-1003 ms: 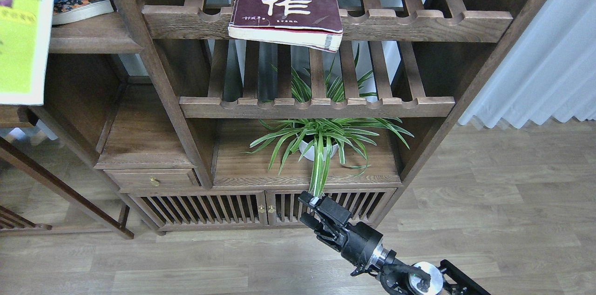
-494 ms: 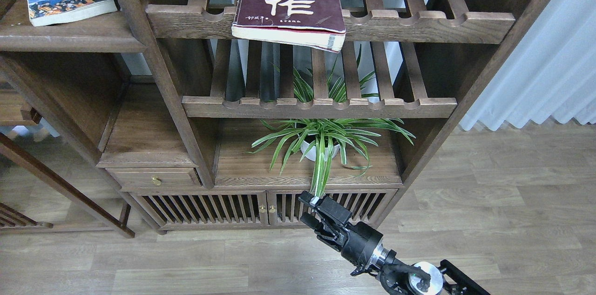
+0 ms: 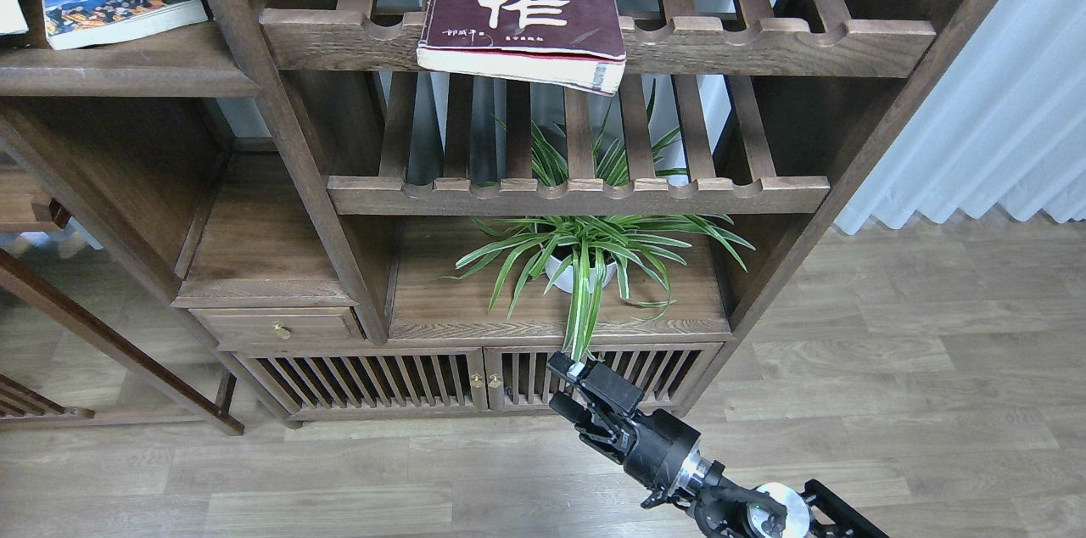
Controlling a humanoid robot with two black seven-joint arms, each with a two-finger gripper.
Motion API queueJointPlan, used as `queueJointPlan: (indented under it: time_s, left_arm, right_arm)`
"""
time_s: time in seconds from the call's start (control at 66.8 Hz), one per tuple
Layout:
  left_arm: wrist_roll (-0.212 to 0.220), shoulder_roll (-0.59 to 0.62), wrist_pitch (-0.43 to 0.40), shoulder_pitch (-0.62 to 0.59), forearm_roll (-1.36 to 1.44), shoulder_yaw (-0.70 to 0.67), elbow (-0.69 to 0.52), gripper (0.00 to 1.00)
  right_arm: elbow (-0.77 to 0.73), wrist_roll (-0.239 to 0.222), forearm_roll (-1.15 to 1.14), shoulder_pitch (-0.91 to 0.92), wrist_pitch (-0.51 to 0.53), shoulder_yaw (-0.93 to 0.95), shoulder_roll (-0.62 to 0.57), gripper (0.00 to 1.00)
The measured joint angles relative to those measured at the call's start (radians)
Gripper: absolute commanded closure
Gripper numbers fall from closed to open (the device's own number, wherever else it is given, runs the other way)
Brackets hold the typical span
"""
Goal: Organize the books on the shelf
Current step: 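Place the yellow-green book on the side shelf and withdraw the left gripper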
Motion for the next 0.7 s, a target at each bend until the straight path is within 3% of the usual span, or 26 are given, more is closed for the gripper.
queueJointPlan:
  time_s: [0.524, 0.599, 0.703]
  left_arm:
    - [0.0, -0.256, 0.0, -0.139, 0.004, 0.002, 0.271, 0.94]
    - [0.0, -0.261, -0.001, -0.148, 0.004, 0.002, 0.291, 0.88]
    - [0.0, -0.269, -0.001, -0.154, 0.004, 0.002, 0.317, 0.7]
  right_arm:
    - [0.007, 0.0, 0.0, -0.03, 0.0, -0.003, 0.0, 0.0]
    - [0.009, 0.0, 0.0, -0.033, 0.0, -0.003, 0.0, 0.0]
    - [0.011, 0.0, 0.0, -0.037, 0.0, -0.003, 0.0, 0.0]
